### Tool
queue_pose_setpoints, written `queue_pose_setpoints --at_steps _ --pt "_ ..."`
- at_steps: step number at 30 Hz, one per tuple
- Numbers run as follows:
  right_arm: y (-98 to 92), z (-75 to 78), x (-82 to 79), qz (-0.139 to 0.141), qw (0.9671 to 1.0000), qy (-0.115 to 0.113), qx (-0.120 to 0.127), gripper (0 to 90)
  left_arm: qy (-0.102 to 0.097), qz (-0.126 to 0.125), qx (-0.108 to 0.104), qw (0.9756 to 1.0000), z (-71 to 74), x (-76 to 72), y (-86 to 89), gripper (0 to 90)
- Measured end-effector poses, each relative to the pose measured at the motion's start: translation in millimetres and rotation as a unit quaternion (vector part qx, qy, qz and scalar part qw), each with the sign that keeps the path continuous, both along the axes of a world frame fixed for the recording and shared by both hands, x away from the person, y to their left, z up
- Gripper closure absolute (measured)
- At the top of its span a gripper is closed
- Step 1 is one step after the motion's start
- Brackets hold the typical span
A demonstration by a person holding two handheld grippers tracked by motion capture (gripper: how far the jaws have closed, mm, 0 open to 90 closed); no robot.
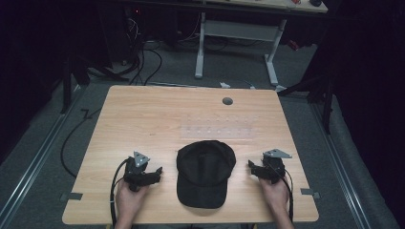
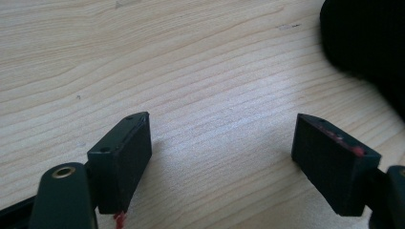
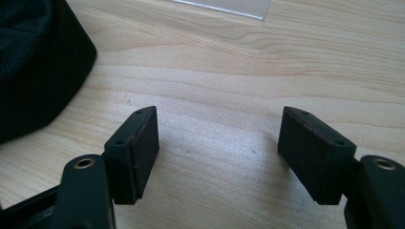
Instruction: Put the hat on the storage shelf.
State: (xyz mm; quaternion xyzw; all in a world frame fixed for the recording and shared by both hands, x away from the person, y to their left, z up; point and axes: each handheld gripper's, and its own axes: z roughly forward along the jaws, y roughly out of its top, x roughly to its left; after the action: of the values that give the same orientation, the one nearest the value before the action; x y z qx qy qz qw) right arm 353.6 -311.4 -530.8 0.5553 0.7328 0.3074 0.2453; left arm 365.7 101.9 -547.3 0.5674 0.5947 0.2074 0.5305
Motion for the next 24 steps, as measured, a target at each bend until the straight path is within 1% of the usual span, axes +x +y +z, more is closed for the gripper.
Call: queue_pose_setpoints --at_steps 2,14,16,17,18,19,20,23,24 --pt "1.0 0.2 -0.4 -0.001 1.0000 -0.001 0.001 34.0 0.000 0.000 0.000 1.0000 0.0 0.0 0.1 21.5" --pt "2.0 0.6 -0.2 -0.004 1.0000 0.001 0.001 34.7 0.000 0.000 -0.001 1.0000 0.1 0.0 0.1 21.4" --pt "2.3 1.3 -0.3 -0.005 1.0000 0.003 0.000 37.7 0.001 0.000 -0.001 1.0000 0.1 0.0 0.1 21.4" --pt "2.3 1.3 -0.3 -0.005 1.0000 0.003 0.000 37.7 0.001 0.000 -0.001 1.0000 0.1 0.0 0.1 21.4" --pt "2.2 2.2 -1.4 -0.006 1.0000 0.004 0.000 41.0 0.000 0.000 -0.001 1.0000 0.1 0.0 0.1 21.4" --pt "2.2 2.2 -1.4 -0.006 1.0000 0.004 0.000 41.0 0.000 0.000 -0.001 1.0000 0.1 0.0 0.1 21.4" --pt "2.2 2.8 -3.5 -0.006 0.9999 0.005 0.009 43.4 0.000 0.000 -0.001 1.0000 0.0 0.0 0.0 21.3" --pt "3.0 4.2 -7.6 -0.004 0.9999 -0.001 0.012 46.0 0.000 0.000 -0.001 1.0000 0.0 0.0 0.0 21.3" --pt "3.7 6.3 -12.2 -0.002 0.9999 -0.007 0.015 47.4 0.000 0.000 -0.001 1.0000 0.0 0.0 0.0 21.4"
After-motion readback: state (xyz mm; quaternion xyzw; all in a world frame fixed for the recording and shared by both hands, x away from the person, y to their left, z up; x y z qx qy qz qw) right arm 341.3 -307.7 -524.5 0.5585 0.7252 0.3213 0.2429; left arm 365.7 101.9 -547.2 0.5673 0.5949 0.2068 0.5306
